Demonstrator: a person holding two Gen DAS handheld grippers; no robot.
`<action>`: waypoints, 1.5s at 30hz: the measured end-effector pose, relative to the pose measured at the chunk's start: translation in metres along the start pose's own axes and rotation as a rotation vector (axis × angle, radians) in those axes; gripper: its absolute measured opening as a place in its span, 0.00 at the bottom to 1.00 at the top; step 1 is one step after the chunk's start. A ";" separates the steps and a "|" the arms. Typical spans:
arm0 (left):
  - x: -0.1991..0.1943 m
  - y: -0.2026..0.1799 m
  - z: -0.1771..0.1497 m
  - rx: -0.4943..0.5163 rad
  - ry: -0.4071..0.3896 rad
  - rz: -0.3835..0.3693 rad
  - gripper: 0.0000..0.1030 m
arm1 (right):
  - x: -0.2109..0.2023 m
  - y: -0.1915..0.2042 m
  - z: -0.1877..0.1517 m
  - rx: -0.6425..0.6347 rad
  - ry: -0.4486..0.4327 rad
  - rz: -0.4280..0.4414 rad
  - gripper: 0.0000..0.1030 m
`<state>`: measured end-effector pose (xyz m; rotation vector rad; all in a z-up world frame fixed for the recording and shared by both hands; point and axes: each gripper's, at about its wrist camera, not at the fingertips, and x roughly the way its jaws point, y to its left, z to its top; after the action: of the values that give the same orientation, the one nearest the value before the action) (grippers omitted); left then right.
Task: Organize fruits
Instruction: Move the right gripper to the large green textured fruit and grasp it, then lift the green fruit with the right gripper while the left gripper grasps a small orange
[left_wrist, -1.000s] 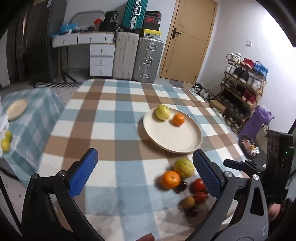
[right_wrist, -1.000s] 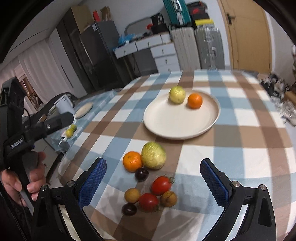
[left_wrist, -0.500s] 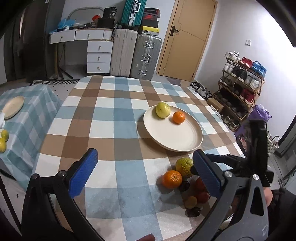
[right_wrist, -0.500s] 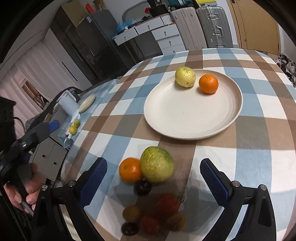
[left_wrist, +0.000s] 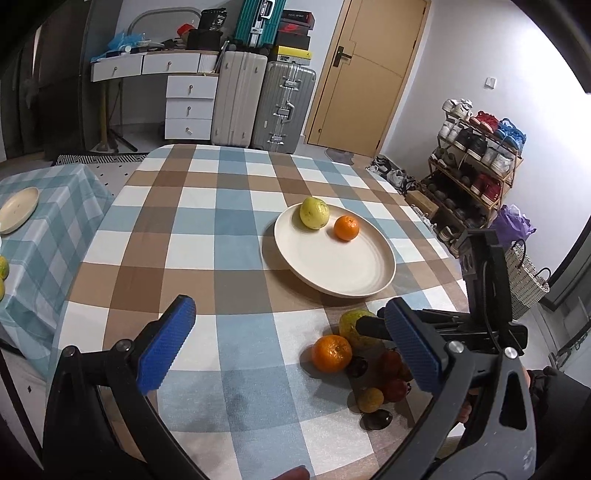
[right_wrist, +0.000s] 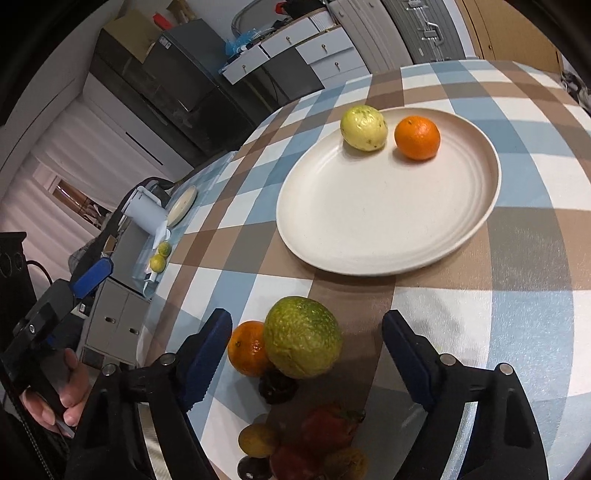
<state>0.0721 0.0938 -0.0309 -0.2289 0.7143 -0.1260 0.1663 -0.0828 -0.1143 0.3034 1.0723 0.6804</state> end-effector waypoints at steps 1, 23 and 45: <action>-0.001 0.000 -0.001 -0.001 -0.001 0.002 0.99 | 0.000 0.000 0.000 -0.003 0.004 0.007 0.80; 0.001 0.001 -0.006 0.009 0.005 0.023 0.99 | 0.005 0.012 -0.007 -0.063 0.043 -0.010 0.45; 0.069 -0.005 -0.025 -0.038 0.237 -0.003 0.99 | -0.058 0.008 -0.002 -0.044 -0.105 0.001 0.45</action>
<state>0.1067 0.0713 -0.0919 -0.2535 0.9522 -0.1440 0.1443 -0.1142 -0.0702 0.2981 0.9558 0.6808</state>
